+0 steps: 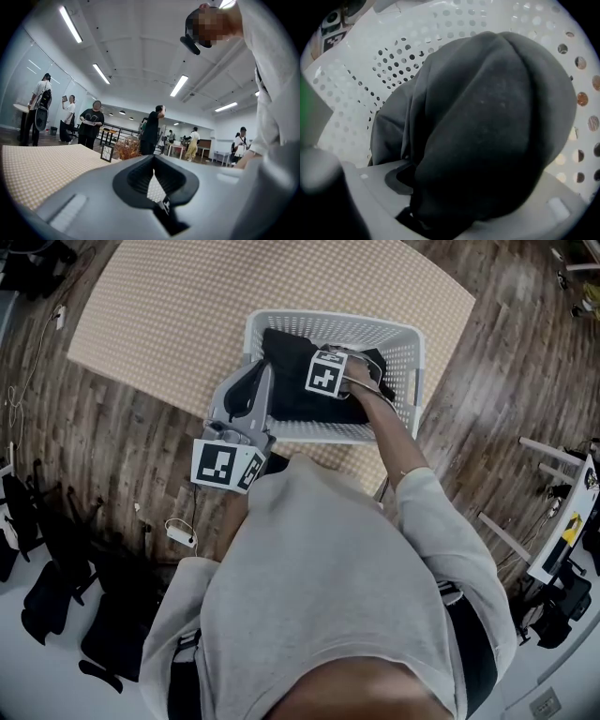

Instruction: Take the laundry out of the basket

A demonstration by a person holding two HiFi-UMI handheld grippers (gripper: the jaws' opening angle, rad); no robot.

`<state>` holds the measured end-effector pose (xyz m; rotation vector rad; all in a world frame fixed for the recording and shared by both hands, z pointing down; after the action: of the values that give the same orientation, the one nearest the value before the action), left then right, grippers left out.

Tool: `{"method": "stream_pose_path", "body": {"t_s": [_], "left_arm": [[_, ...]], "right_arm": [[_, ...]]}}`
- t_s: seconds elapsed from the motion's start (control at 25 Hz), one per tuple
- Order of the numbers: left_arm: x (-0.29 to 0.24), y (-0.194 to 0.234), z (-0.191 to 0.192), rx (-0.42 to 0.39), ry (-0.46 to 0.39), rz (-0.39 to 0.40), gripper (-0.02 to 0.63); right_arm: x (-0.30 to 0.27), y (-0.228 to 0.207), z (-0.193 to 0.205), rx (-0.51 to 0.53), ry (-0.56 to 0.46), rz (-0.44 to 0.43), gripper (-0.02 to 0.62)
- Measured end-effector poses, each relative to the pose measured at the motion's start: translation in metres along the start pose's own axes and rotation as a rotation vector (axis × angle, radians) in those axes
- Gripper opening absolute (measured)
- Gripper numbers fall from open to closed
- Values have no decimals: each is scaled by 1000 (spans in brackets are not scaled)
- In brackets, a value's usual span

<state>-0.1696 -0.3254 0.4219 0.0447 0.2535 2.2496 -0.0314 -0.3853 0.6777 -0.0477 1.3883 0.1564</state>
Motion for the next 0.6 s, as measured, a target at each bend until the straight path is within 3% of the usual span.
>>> {"method": "stream_pose_path", "body": {"t_s": [0.12, 0.24, 0.44, 0.6], "left_arm": [[-2, -1, 0, 0, 0, 3, 11], [-2, -2, -2, -4, -3, 5, 11], [-2, -3, -4, -11, -11, 10, 11], [0, -7, -9, -17, -22, 18, 11]], "right_arm": [[2, 5, -2, 26, 4, -23, 325], [6, 14, -5, 70, 4, -25, 231], [16, 18, -4, 67, -49, 32, 149], [32, 18, -7, 73, -77, 95, 120]]}}
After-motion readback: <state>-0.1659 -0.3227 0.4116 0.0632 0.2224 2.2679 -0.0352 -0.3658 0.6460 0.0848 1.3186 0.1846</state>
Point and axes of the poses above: the fingertips, and each gripper's own axes: x backward along the fingers, y to its left, z out of its underside, the point moved 7 cm from there along x, backward along the fingers, and after that the axes turned 9 degrees about z, right-handed, at the moved point
